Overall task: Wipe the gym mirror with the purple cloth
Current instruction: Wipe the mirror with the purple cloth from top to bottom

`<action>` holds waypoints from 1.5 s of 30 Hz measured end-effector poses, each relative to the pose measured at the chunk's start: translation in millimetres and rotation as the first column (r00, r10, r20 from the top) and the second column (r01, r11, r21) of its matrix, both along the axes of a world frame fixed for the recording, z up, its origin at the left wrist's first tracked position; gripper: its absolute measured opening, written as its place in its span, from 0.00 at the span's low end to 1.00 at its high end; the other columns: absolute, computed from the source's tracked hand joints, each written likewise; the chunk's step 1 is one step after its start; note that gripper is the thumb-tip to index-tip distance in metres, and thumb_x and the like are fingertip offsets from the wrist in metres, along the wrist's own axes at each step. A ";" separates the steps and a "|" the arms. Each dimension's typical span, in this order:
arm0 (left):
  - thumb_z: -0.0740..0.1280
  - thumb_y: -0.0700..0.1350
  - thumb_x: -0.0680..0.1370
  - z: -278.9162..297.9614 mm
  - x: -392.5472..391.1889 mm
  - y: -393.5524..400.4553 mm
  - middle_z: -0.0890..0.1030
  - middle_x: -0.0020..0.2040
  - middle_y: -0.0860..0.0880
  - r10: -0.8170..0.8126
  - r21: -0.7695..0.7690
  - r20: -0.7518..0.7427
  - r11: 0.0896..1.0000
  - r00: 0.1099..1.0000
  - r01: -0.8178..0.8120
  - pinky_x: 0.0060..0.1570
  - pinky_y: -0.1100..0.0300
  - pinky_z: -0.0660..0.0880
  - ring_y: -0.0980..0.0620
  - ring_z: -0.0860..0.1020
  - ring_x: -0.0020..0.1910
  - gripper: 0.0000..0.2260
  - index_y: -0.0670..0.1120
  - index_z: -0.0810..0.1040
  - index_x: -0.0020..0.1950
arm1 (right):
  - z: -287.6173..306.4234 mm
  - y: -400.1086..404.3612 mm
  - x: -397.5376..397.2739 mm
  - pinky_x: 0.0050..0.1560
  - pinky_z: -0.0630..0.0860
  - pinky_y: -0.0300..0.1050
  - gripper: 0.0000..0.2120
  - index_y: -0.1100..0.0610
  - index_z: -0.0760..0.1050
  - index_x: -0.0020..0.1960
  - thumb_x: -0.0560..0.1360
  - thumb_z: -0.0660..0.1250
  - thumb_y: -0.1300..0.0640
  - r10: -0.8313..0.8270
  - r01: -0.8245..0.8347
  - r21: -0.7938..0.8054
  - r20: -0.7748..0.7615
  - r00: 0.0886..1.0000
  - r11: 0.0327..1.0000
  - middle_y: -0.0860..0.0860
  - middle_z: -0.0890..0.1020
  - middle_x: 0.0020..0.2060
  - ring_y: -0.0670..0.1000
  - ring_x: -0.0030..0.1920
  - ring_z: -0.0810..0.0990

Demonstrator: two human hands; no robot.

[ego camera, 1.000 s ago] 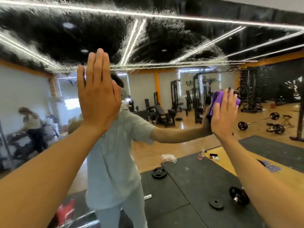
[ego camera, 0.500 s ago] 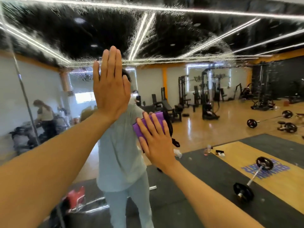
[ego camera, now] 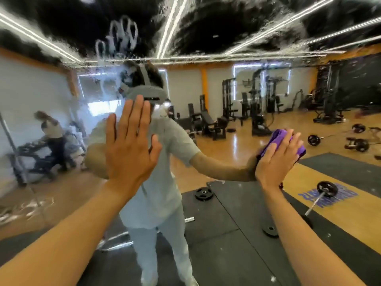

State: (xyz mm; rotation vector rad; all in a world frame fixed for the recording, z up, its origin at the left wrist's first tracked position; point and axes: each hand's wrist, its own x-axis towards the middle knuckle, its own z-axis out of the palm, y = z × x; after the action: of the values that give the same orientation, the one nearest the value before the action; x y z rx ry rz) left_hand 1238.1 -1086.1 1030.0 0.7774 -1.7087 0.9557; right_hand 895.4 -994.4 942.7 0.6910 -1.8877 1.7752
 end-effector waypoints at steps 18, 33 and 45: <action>0.56 0.49 0.85 1.6 0.7 4.5 0.54 0.86 0.46 0.015 0.011 -0.032 1.000 0.999 -0.014 0.83 0.42 0.49 0.47 0.52 0.85 0.31 0.45 0.51 0.87 | -58.7 -28.3 121.1 0.82 0.45 0.60 0.33 0.52 0.48 0.85 0.84 0.52 0.44 0.139 0.045 0.246 -0.680 0.720 0.968 0.55 0.51 0.84 0.55 0.84 0.46; 0.56 0.51 0.84 3.8 0.5 6.1 0.57 0.85 0.44 0.073 -0.010 -0.027 0.997 0.997 -0.073 0.83 0.41 0.50 0.45 0.54 0.85 0.31 0.43 0.54 0.86 | -83.3 -10.0 95.3 0.82 0.37 0.58 0.31 0.61 0.45 0.84 0.87 0.45 0.47 0.140 -0.105 0.174 -0.201 0.970 0.979 0.62 0.48 0.83 0.64 0.83 0.44; 0.60 0.52 0.85 -110.6 62.2 -8.8 0.58 0.85 0.43 0.074 -0.035 0.288 0.997 0.955 -0.067 0.84 0.47 0.46 0.47 0.52 0.85 0.31 0.42 0.56 0.86 | -136.0 -21.3 177.8 0.83 0.41 0.56 0.33 0.52 0.42 0.85 0.86 0.54 0.46 0.385 0.008 0.460 -0.752 0.536 0.888 0.53 0.43 0.84 0.54 0.84 0.41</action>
State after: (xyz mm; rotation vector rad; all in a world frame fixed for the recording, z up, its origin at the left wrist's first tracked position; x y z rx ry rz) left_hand 1300.2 -1094.9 919.4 0.7130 -1.9261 1.1843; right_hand 1073.2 -1015.7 806.7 1.6239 -1.4818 0.7940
